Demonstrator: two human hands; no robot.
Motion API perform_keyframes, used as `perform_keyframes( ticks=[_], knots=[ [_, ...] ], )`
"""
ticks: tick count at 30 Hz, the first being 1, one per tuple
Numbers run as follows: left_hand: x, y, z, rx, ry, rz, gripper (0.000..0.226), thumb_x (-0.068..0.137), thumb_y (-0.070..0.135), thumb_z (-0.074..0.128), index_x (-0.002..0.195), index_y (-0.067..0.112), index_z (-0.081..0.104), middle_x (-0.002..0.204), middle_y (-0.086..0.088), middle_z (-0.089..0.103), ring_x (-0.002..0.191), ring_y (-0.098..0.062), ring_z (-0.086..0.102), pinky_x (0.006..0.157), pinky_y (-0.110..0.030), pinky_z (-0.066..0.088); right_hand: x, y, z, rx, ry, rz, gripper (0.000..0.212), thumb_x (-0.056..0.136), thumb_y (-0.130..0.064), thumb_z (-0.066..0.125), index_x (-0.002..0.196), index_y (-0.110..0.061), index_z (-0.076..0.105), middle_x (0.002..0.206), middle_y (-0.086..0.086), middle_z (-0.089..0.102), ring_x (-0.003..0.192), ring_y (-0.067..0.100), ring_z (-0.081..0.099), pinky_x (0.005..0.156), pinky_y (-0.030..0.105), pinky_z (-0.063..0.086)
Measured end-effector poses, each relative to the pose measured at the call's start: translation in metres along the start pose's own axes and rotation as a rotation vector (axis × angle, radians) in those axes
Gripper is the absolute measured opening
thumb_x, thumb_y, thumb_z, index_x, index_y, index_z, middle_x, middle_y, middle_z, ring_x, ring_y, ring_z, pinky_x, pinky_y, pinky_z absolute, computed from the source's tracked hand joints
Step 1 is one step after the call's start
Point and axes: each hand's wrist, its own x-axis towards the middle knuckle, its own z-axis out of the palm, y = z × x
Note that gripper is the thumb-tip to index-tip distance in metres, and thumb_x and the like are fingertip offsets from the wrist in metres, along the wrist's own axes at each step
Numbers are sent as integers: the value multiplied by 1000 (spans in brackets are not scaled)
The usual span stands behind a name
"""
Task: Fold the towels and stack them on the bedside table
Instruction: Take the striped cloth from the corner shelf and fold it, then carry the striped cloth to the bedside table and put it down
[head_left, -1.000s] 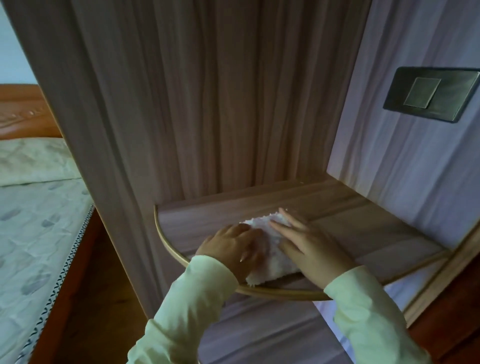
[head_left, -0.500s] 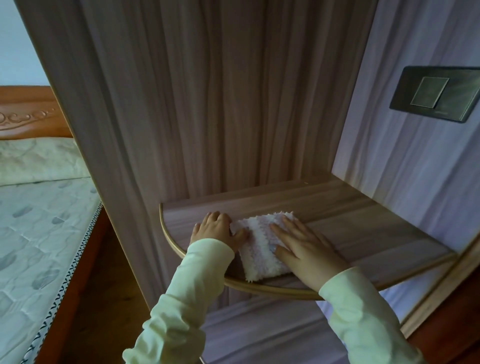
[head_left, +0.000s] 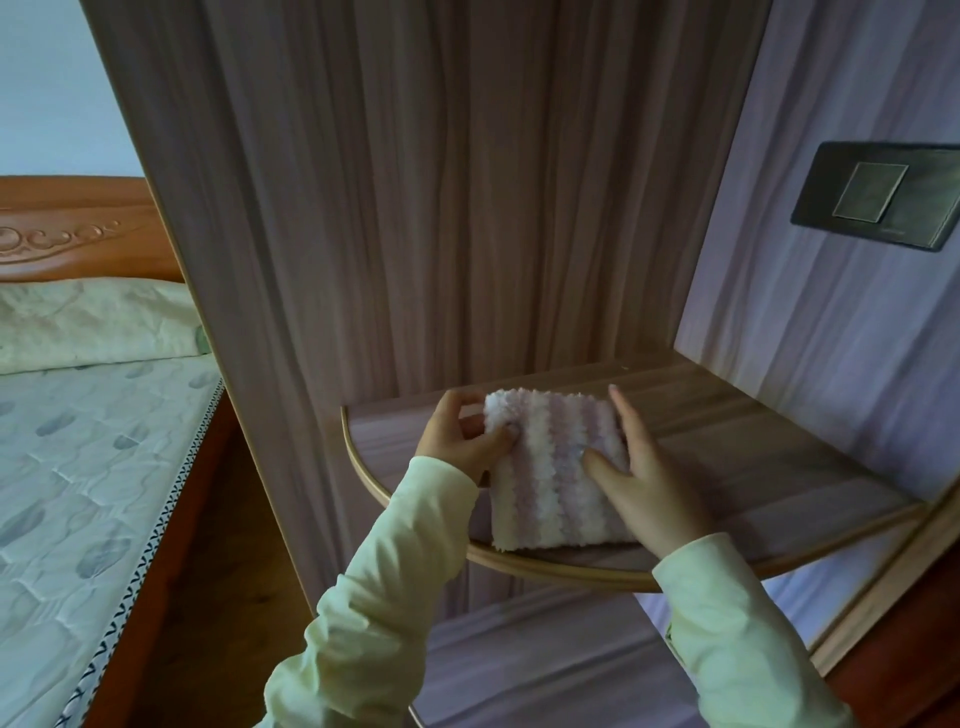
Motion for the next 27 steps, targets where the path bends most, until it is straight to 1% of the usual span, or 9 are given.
perform_keyframes(
  ticks=[4,5,7,9,12,16,21,24,27],
  knots=[
    [-3,1,-6,-186,-34,-13,34,85,2,58,116,16,53,82,5,62,73,-11,59,60,-25,52,8,-2,1,145,67,162,67,85,-29,62,143,-17,30,137,4,50,126,23,46,103,33,35],
    [-5,2,-9,-224,-29,-26,29,86,2,57,113,13,56,82,4,62,73,-12,59,62,-26,51,7,-2,2,176,83,177,61,83,-28,64,137,-13,39,128,6,57,118,24,53,98,34,41],
    [-10,3,-14,-235,-1,-58,12,87,8,57,95,16,61,79,2,61,70,-12,58,61,-24,50,3,-6,4,221,113,140,33,82,-22,66,111,-8,59,97,5,67,93,20,62,77,23,47],
    [-15,3,-21,-251,45,-78,10,87,15,58,80,20,61,73,1,59,64,-12,56,57,-20,49,-6,-12,10,310,140,97,7,83,-18,66,85,-12,62,76,0,64,75,15,59,61,16,44],
    [-27,3,-37,-257,126,-73,13,86,24,60,75,19,63,69,1,58,67,-14,55,61,-23,47,-16,-29,26,446,181,87,8,85,-19,63,79,-20,59,79,-5,63,77,9,57,69,22,44],
    [-47,2,-73,-241,260,-25,19,87,29,59,70,19,60,71,2,55,75,-17,52,75,-29,45,-29,-57,61,502,183,29,11,87,-15,59,80,-23,57,78,-12,61,69,-7,56,61,3,40],
    [-82,-9,-137,-177,441,18,16,86,31,59,78,17,61,80,0,57,80,-18,53,80,-33,48,-55,-90,115,518,66,-23,10,87,-7,59,84,-17,58,77,-8,62,64,-8,58,63,4,41],
    [-109,-15,-180,-162,521,10,16,87,29,59,85,12,61,84,-4,58,83,-18,54,78,-30,47,-76,-114,151,545,-10,-8,11,85,-8,61,82,-19,59,76,-9,63,69,-2,59,69,14,44],
    [-142,-19,-227,-154,611,-6,17,87,32,57,87,15,61,78,4,58,75,-12,55,65,-19,45,-97,-141,193,574,-118,0,13,85,-11,61,78,-22,60,78,-10,63,72,0,58,74,22,43]
  ],
)
